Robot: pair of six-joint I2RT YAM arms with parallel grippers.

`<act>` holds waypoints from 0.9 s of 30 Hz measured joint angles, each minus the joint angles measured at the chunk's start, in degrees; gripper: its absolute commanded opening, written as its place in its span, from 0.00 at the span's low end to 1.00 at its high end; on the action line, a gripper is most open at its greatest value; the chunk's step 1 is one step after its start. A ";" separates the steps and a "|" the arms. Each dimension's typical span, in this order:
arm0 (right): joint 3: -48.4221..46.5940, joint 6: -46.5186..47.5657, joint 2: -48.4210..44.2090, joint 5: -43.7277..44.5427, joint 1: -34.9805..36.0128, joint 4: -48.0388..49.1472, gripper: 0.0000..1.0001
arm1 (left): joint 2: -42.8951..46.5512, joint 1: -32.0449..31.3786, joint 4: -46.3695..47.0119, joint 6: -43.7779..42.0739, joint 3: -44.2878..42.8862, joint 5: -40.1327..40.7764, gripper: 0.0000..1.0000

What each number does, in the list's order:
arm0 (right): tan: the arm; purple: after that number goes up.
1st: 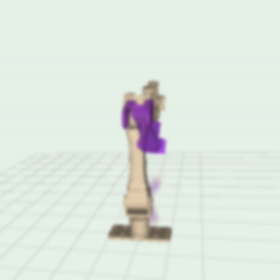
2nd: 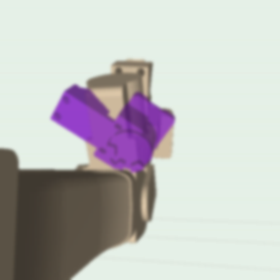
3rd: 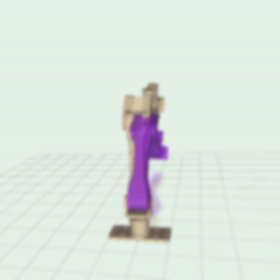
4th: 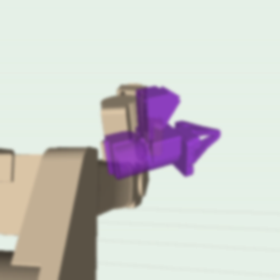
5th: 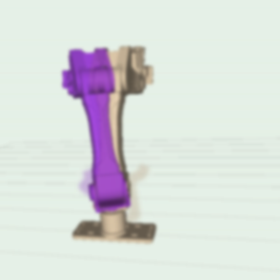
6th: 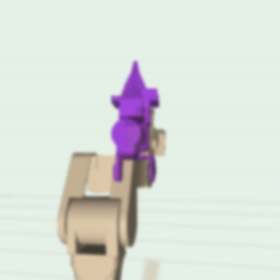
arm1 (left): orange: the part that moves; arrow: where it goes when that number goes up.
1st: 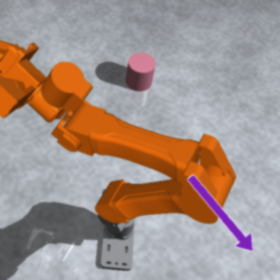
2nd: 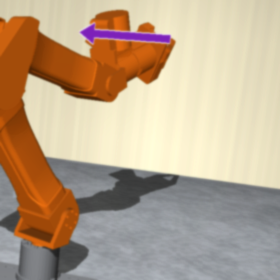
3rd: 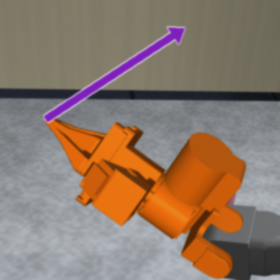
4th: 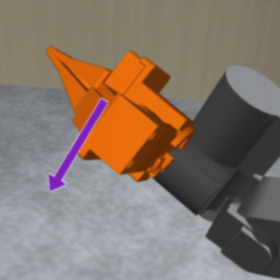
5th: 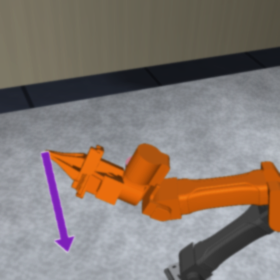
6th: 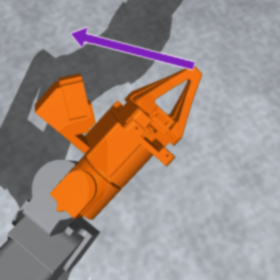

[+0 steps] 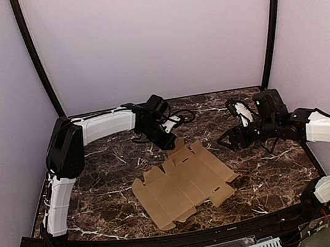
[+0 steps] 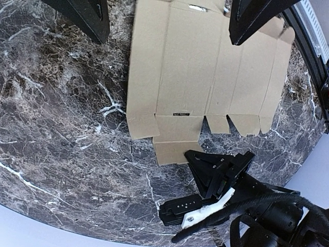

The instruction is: Fold the paper box

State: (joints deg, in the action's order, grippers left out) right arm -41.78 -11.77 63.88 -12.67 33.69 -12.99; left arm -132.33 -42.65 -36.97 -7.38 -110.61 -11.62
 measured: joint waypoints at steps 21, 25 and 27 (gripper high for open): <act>-6.40 7.02 6.93 1.42 -2.91 -4.55 0.84 | 16.28 0.00 11.23 0.92 21.84 1.40 0.00; -8.94 8.79 9.90 -3.28 -4.94 -5.99 0.83 | 25.53 0.00 18.97 2.51 30.91 2.16 0.00; -10.67 9.62 11.87 -6.54 -5.70 -6.99 0.83 | 29.49 0.00 23.32 3.43 35.60 2.49 0.00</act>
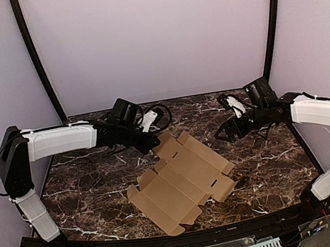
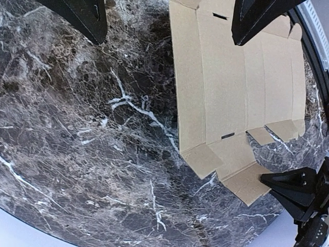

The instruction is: Fold the paper box

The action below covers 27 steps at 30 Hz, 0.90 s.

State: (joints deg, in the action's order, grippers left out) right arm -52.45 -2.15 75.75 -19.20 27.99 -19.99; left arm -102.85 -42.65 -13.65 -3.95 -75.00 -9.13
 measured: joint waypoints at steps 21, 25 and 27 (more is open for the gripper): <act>-9.05 7.78 16.35 -16.94 -0.37 -4.92 0.67 | 19.69 0.00 29.94 10.45 32.22 2.80 0.01; -9.68 8.92 17.46 -19.12 -0.37 -5.88 0.61 | 20.52 0.00 31.58 10.82 33.09 2.80 0.00; -9.99 9.42 18.10 -20.11 -0.35 -6.08 0.55 | 21.03 0.00 32.06 10.84 33.20 2.80 0.00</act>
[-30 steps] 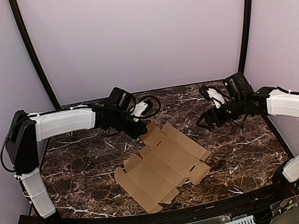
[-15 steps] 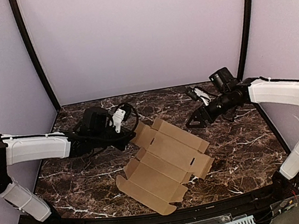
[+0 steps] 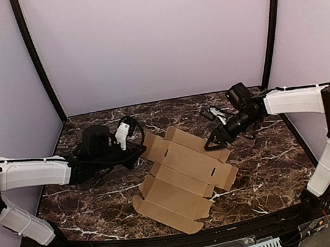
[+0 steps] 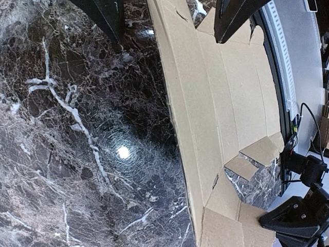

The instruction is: Fold the paper box

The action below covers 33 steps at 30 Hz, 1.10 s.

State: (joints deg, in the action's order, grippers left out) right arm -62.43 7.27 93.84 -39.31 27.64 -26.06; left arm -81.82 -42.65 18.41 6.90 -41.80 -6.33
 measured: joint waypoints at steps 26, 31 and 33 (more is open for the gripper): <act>-0.85 2.36 0.26 -0.61 2.49 -2.16 0.24 | 1.81 0.00 0.79 -0.24 0.66 1.49 0.00; -1.86 2.49 -0.11 0.50 3.04 -3.08 0.23 | 1.81 0.00 0.79 -0.24 0.66 1.46 0.00; -2.29 2.56 -0.44 0.85 3.08 -3.56 0.23 | 1.81 0.00 0.79 -0.24 0.66 1.46 0.00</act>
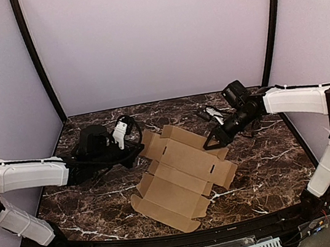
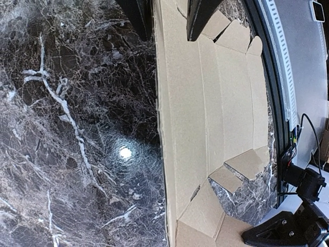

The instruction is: Fold the paper box

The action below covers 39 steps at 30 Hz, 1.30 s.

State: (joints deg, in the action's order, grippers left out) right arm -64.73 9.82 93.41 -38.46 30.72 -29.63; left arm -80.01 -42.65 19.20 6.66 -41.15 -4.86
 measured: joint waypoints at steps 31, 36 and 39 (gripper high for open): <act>-3.52 1.09 -2.43 11.98 5.01 -4.24 0.00 | 3.34 0.00 -3.61 1.95 0.00 3.98 0.34; -3.93 1.95 -3.93 17.64 8.96 -4.26 0.00 | 5.97 0.00 -6.27 3.06 -0.07 4.79 0.37; -3.93 2.62 -4.35 21.75 11.65 -4.20 0.00 | 6.64 0.00 -8.28 3.67 -1.31 4.00 0.34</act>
State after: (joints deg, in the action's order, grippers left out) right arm -68.66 12.45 89.06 -16.71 42.37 -33.82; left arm -73.36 -42.65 10.92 10.33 -42.46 -0.86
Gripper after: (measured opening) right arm 0.008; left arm 0.367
